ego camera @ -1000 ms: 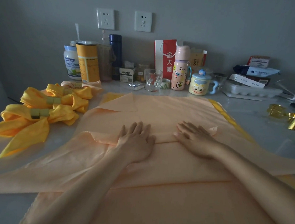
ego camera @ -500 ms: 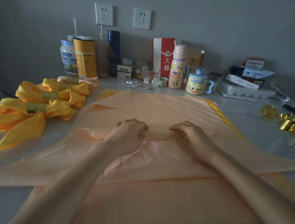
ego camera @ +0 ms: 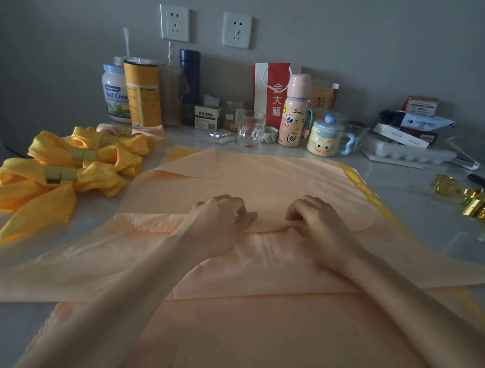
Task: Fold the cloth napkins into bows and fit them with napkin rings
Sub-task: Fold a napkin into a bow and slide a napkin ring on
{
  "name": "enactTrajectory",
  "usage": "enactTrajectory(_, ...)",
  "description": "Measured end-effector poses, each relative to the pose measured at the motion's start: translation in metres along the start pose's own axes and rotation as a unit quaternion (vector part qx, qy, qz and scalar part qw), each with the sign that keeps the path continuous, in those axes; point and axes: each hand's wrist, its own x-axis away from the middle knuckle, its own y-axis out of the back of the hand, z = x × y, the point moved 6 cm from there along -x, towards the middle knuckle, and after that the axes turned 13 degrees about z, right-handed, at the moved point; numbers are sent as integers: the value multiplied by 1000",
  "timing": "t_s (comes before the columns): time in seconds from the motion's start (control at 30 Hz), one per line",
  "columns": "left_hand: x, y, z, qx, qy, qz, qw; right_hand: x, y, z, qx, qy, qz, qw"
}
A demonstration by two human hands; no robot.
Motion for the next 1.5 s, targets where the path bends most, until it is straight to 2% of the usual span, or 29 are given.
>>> enactTrajectory(0.13, 0, 4, 3, -3, 22, -23, 999, 2, -1, 5, 58, -5, 62, 996)
enactTrajectory(0.23, 3, 1, 1, 3, 31, -10, 999, 3, 0, 6, 25, -17, 71, 997)
enactTrajectory(0.33, 4, -4, -6, -18, 27, 42, 999, 2, -2, 0, -2, -45, 45, 998)
enactTrajectory(0.47, 8, -25, -12, -124, 38, 128, 983, 0, -7, 6, 60, -59, 30, 996)
enactTrajectory(0.53, 10, -33, -12, -138, 55, 155, 977, -2, -7, 15, 61, -47, 18, 997)
enactTrajectory(0.67, 10, -37, -9, -113, 72, 169, 976, -8, -25, 37, -13, 20, 104, 994)
enactTrajectory(0.73, 9, -38, -7, -105, 71, 167, 978, -9, -36, 41, -6, 31, 140, 990)
enactTrajectory(0.87, 7, -40, -5, -109, 65, 167, 978, -9, -44, 31, 40, -28, 210, 977)
enactTrajectory(1.1, 7, -35, 0, -94, 18, 142, 985, -3, -39, -3, 27, -108, 269, 957)
enactTrajectory(1.2, 10, -30, 7, -53, -9, 125, 991, -1, -32, -27, 18, -147, 262, 954)
enactTrajectory(1.3, 14, -20, 13, -4, -37, 122, 992, 1, -32, -35, 28, -150, 242, 958)
enactTrajectory(1.4, 24, -2, 22, 62, -49, 124, 989, 0, -29, -32, 7, -127, 199, 972)
enactTrajectory(1.5, 30, 9, 42, 46, -18, 120, 992, -2, -16, -26, -89, -79, 126, 985)
